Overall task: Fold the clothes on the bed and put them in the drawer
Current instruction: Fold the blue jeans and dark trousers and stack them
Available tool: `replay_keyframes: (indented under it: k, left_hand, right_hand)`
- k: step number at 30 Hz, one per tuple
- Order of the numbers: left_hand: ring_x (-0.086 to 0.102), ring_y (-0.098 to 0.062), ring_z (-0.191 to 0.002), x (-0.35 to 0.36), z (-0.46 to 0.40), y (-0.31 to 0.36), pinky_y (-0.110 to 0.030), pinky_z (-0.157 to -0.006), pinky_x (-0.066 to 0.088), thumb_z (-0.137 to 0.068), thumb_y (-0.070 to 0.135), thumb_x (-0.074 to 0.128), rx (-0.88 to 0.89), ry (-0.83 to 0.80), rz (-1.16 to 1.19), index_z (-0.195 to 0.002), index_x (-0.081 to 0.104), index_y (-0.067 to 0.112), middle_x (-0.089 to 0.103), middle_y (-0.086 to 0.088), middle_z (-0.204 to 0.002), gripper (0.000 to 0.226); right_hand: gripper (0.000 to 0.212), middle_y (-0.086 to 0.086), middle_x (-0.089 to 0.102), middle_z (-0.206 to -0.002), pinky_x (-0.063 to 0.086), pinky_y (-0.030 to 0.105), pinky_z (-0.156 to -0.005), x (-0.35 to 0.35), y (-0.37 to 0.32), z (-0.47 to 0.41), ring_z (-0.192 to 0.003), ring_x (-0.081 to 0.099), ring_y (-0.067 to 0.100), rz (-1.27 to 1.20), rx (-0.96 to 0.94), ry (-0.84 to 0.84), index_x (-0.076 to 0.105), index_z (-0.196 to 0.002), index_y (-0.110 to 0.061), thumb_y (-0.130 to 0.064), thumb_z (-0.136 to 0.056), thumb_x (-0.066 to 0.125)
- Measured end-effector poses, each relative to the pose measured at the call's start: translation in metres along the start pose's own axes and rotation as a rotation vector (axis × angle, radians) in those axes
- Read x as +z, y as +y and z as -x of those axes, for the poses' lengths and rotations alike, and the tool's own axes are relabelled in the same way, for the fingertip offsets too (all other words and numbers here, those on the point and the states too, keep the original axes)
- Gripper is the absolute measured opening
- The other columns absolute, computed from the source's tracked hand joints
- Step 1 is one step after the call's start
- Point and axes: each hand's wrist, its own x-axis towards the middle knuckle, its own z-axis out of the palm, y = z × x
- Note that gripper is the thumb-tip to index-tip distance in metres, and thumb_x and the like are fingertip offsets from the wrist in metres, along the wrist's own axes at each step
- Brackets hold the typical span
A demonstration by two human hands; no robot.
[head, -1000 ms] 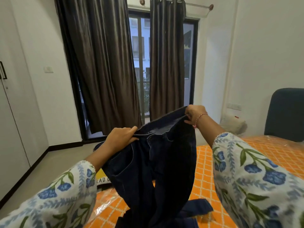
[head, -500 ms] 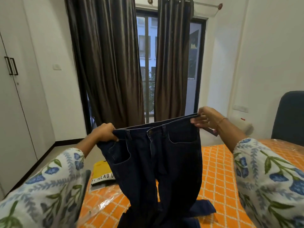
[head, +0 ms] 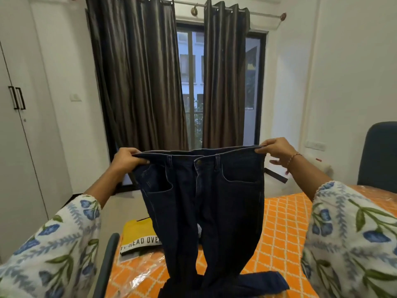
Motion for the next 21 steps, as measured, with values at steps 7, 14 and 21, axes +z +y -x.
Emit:
replay_keyframes:
  k: [7,14,21]
  left_hand:
    - [0.069,-0.015,-0.068,-0.002,-0.008,0.018,-0.027,-0.065,0.059,-0.093,0.007,0.054,-0.048,-0.063,0.9,-0.097,0.063,0.007,0.073,-0.003,-0.076,0.01]
    - [0.067,-0.02,-0.08,-0.013,-0.023,0.05,-0.033,-0.072,0.058,-0.097,0.022,0.049,0.011,-0.117,0.763,-0.113,0.06,0.006,0.068,-0.012,-0.102,0.025]
    - [0.06,-0.034,-0.104,0.064,-0.035,0.085,-0.042,-0.091,0.051,-0.096,0.022,0.053,-0.254,0.134,0.461,-0.121,0.054,-0.006,0.06,-0.019,-0.119,0.038]
  right_hand:
    - [0.03,0.014,0.063,-0.103,0.05,0.026,-0.061,-0.019,-0.029,-0.004,-0.085,0.061,0.02,-0.285,-0.166,0.073,0.055,-0.121,0.001,-0.016,-0.097,0.051]
    - [0.018,0.003,0.063,-0.093,0.054,0.024,-0.069,-0.04,-0.048,-0.017,-0.088,0.06,0.021,-0.238,-0.328,0.03,0.058,-0.108,-0.008,-0.021,-0.098,0.05]
    - [0.029,0.02,0.061,-0.119,0.047,0.045,-0.097,0.024,-0.035,-0.033,-0.11,0.057,0.038,0.02,-0.083,0.219,0.057,-0.115,0.0,-0.02,-0.095,0.055]
